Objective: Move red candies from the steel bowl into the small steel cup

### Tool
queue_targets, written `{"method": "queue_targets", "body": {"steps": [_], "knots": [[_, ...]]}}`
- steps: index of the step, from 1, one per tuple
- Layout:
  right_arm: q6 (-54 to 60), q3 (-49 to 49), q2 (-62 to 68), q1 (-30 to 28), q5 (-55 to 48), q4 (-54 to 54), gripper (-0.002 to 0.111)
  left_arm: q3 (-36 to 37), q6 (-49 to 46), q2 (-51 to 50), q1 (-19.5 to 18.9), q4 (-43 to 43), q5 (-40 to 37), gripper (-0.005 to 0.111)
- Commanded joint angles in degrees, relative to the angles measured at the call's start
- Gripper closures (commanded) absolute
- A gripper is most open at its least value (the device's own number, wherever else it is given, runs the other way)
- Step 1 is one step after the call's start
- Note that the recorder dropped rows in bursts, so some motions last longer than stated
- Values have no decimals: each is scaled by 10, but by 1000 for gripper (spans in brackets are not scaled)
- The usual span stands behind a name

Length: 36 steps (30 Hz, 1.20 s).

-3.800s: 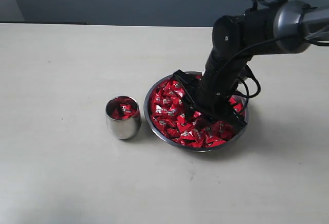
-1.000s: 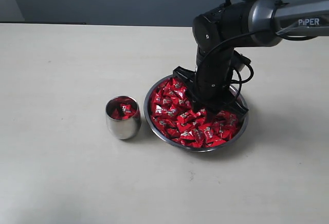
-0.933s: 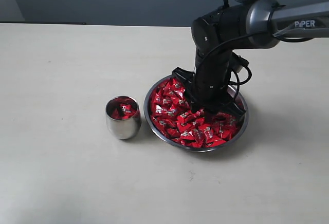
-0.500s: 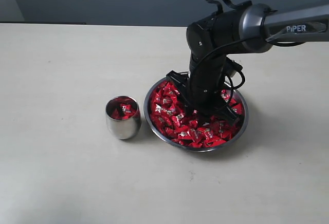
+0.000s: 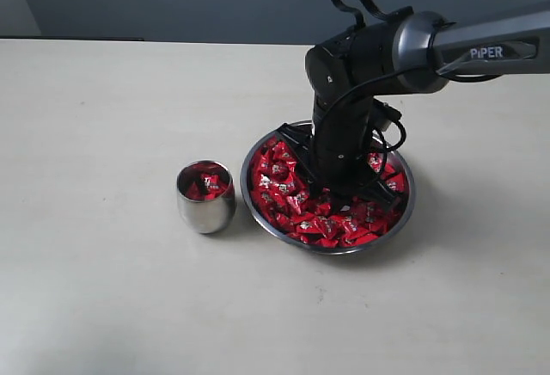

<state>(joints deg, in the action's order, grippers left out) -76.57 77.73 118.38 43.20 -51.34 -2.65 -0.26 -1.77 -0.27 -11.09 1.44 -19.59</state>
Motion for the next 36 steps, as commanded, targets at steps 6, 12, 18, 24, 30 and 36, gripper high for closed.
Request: {"method": "queue_targets", "body": {"steps": [6,12,18,24,30,36], "knots": [[-9,2,0,2,-8,-5,72,3,1,3,4,1,4,106],[-44,2,0,2,-25,-14,72,3,1,3,4,1,4,106],[-44,2,0,2,-28,-14,72,3,1,3,4,1,4,106],[-44,2,0,2,-28,-14,72,3,1,3,4,1,4,106],[-44,2,0,2,-30,-14,72,3,1,3,4,1,4,106],[-44,2,0,2,-34,-14,72,3,1,3,4,1,4,106]]}}
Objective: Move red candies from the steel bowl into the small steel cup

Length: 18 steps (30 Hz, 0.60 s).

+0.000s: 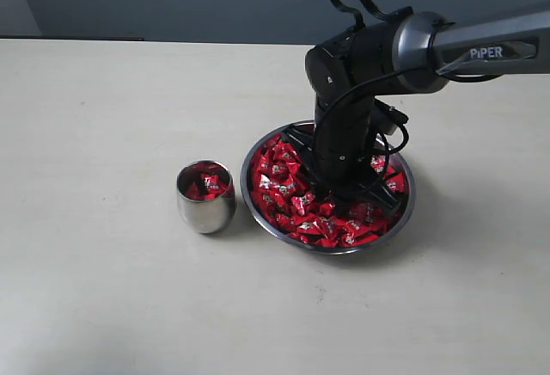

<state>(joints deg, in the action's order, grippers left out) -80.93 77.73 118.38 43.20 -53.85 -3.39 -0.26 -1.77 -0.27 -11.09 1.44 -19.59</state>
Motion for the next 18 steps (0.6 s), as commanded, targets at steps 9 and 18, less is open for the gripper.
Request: {"method": "queue_targets", "body": {"steps": [9,18], "knots": [[0,2,0,2,-9,-6,102,3,1,3,4,1,4,106],[0,2,-1,2,-9,-13,109,3,1,3,4,1,4,106]]}}
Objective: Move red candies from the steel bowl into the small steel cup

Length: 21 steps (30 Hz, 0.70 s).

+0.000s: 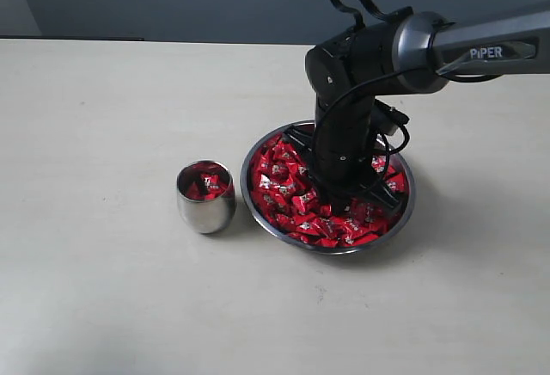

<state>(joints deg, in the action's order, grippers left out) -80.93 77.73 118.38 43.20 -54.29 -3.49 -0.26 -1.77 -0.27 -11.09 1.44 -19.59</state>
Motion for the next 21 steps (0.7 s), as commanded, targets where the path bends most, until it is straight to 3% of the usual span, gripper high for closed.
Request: {"method": "queue_targets", "body": {"steps": [1,21], "knots": [[0,2,-2,2,-4,-15,109,3,1,3,4,1,4,106],[0,3,-62,2,56,-54,109,3,1,3,4,1,4,106]]}}
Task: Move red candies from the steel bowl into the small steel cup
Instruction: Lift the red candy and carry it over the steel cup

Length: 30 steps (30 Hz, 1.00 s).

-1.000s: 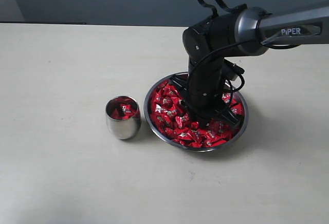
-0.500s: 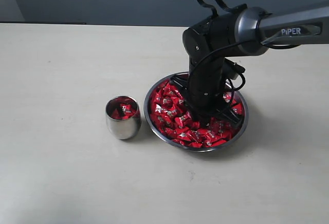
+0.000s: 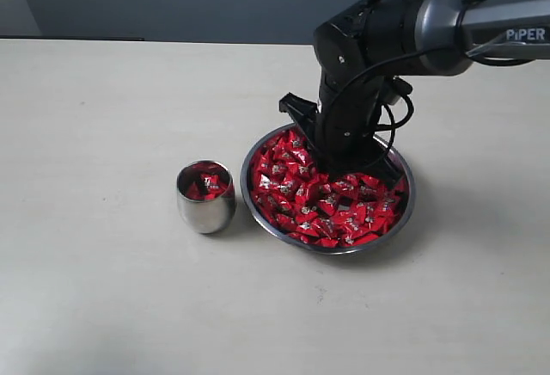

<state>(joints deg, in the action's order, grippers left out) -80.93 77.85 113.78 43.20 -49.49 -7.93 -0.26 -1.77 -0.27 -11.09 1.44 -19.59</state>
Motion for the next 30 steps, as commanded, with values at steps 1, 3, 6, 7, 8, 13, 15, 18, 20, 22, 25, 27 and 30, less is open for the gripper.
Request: {"method": "queue_targets", "body": {"steps": [1,3,6,7,8,13,15,18,20,22,25,27,30], "knots": [[0,2,-19,2,9,-12,109,3,1,3,4,1,4,106],[2,2,-23,2,12,-12,109,3,1,3,4,1,4,106],[13,2,-28,2,22,-12,109,3,1,3,4,1,4,106],[31,2,-28,2,34,-12,109,3,1,3,4,1,4,106],[57,2,-28,2,48,-5,109,3,1,3,4,1,4,106],[158,26,-28,2,76,35,109,3,1,3,4,1,4,106],[191,40,-28,2,77,40,109,3,1,3,4,1,4,106],[278,66,-28,2,78,73,109,3,1,3,4,1,4,106],[338,81,-28,2,78,107,109,3,1,3,4,1,4,106],[405,96,-28,2,77,147,109,3,1,3,4,1,4,106],[477,113,-28,2,66,198,109,3,1,3,4,1,4,106],[527,122,-28,2,48,218,109,3,1,3,4,1,4,106],[576,132,-28,2,19,226,109,3,1,3,4,1,4,106]]}}
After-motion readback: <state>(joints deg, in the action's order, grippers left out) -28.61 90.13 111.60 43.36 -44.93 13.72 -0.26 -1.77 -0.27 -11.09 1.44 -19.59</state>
